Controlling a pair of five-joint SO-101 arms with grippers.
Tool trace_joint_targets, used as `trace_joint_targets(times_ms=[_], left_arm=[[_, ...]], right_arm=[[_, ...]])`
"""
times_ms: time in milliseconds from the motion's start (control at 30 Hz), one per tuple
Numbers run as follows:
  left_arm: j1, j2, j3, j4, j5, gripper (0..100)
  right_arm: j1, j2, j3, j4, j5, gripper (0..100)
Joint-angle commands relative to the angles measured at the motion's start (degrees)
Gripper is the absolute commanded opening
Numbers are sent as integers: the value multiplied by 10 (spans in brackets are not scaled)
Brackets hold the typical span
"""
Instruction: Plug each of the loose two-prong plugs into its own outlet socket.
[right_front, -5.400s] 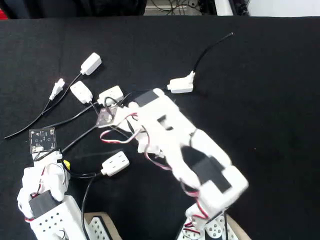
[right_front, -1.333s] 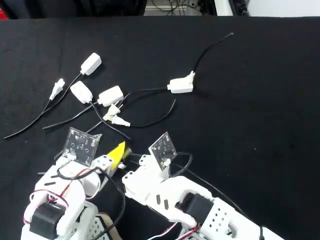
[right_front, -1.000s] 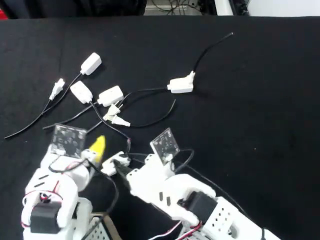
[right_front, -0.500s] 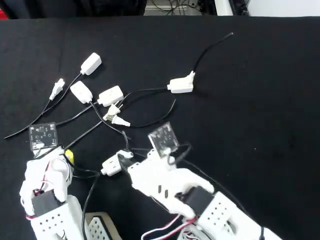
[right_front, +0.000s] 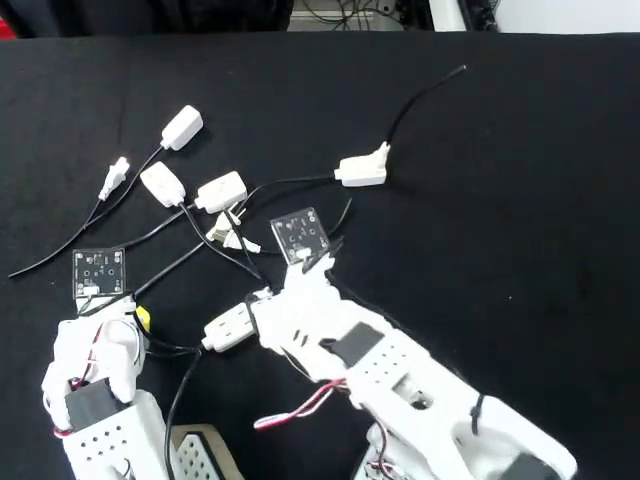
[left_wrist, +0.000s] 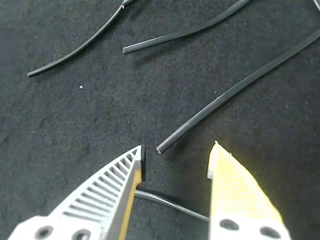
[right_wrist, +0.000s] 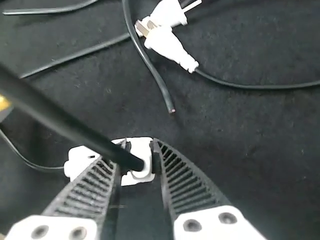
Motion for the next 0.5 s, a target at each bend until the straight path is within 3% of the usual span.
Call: trace_joint_targets(times_ms=[0,267,467], left_arm=[[-5,-3,2,-12,-4,216],[-5,-3,2,-12,-4,216],[-5,-3,2,-12,-4,216]], right_arm=[[-1,21,-36,-18,-10,12],[-16,51,-37,-50,-10,12],[2,51,-96,16,-9,12]])
